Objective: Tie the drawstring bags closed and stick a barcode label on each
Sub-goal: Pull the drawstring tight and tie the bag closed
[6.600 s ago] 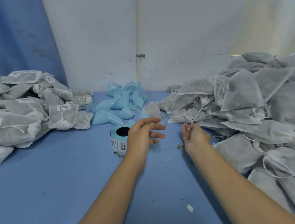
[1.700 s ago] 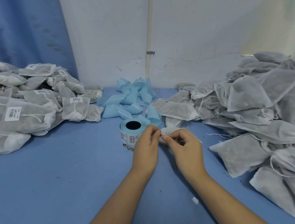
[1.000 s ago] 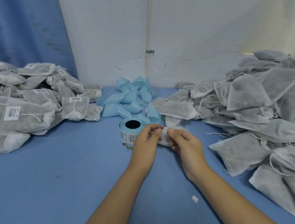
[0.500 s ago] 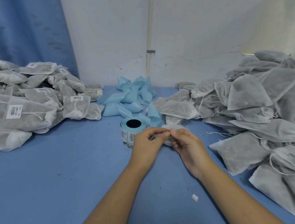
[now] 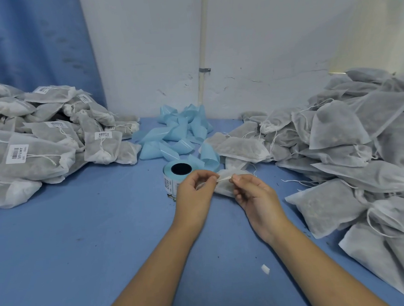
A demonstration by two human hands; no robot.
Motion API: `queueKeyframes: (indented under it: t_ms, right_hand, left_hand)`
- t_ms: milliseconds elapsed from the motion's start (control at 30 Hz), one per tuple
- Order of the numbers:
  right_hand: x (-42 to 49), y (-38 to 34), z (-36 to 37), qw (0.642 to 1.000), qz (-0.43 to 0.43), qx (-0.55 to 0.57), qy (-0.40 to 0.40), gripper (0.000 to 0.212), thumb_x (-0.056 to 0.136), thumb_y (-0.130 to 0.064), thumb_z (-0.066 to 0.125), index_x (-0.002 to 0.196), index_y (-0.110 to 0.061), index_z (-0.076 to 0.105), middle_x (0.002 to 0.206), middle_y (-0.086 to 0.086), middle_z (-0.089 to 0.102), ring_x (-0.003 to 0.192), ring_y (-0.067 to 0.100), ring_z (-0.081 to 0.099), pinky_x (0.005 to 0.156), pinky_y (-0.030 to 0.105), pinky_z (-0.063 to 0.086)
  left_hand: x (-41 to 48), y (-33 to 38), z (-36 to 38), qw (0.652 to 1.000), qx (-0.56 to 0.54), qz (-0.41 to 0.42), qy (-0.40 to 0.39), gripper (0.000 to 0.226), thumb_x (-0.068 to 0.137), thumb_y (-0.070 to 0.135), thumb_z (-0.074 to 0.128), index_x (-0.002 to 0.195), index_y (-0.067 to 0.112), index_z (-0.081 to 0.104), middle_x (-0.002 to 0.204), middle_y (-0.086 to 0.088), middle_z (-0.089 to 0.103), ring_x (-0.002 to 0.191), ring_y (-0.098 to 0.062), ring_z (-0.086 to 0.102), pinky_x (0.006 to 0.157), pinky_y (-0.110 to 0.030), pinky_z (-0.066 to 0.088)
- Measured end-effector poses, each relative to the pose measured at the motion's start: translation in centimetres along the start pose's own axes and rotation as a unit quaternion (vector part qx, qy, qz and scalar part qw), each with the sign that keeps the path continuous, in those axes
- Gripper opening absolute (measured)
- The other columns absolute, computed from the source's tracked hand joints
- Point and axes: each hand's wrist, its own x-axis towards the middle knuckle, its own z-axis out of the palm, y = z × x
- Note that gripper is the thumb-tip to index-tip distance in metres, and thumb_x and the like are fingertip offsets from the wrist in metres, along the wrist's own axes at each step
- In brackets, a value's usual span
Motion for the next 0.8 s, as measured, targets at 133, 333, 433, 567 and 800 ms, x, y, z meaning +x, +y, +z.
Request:
queueKeyframes:
  t_ms: [133,333,433,567,800]
  right_hand:
    - [-0.10,0.15,0.05,0.999,-0.018,-0.027,-0.019,0.017,0.085,-0.002,0.062,0.072,-0.010,0.069,0.065,-0.001,0.062,0.058,0.004,0.053,0.057,0.013,0.045]
    - [-0.10,0.41,0.11,0.997,-0.035,-0.067,-0.033,0.017,0.088,-0.002,0.059,0.074,-0.009,0.066,0.064,-0.001,0.060,0.059,0.006,0.052,0.058,0.014,0.044]
    - [-0.16,0.46,0.19,0.995,-0.043,-0.084,-0.030,0.021,0.088,-0.001,0.059,0.071,-0.012,0.066,0.063,-0.003,0.062,0.058,0.005,0.052,0.058,0.014,0.044]
    - [-0.21,0.54,0.33,0.993,-0.052,-0.108,-0.015,0.024,0.087,-0.001,0.060,0.067,-0.014,0.066,0.062,-0.004,0.061,0.059,0.007,0.051,0.062,0.017,0.043]
    - [-0.27,0.66,0.48,0.991,-0.065,-0.112,0.019,0.025,0.086,-0.001,0.060,0.065,-0.013,0.063,0.061,0.000,0.056,0.063,0.011,0.048,0.068,0.024,0.041]
  left_hand:
    - [0.00,0.03,-0.06,0.999,0.004,-0.014,-0.043,0.014,0.091,0.019,0.060,0.097,0.023,0.072,0.092,0.010,0.068,0.078,0.006,0.059,0.072,-0.012,0.042]
    - [-0.08,-0.03,-0.11,0.998,0.034,0.002,-0.047,0.009,0.085,0.015,0.068,0.080,0.021,0.071,0.093,0.003,0.068,0.081,0.004,0.061,0.074,-0.007,0.043]
    - [-0.07,-0.01,-0.23,0.999,0.012,0.004,-0.039,0.008,0.084,0.011,0.068,0.080,0.017,0.072,0.082,0.010,0.070,0.073,0.007,0.061,0.068,-0.005,0.043]
    - [-0.13,-0.08,-0.18,0.999,0.010,0.004,-0.040,0.012,0.084,0.009,0.066,0.077,0.017,0.070,0.072,0.016,0.068,0.069,0.008,0.059,0.066,-0.004,0.043]
    - [-0.02,-0.02,-0.06,0.999,0.006,-0.032,-0.031,0.016,0.085,0.008,0.060,0.072,0.017,0.065,0.063,0.013,0.061,0.060,0.001,0.053,0.061,-0.010,0.042]
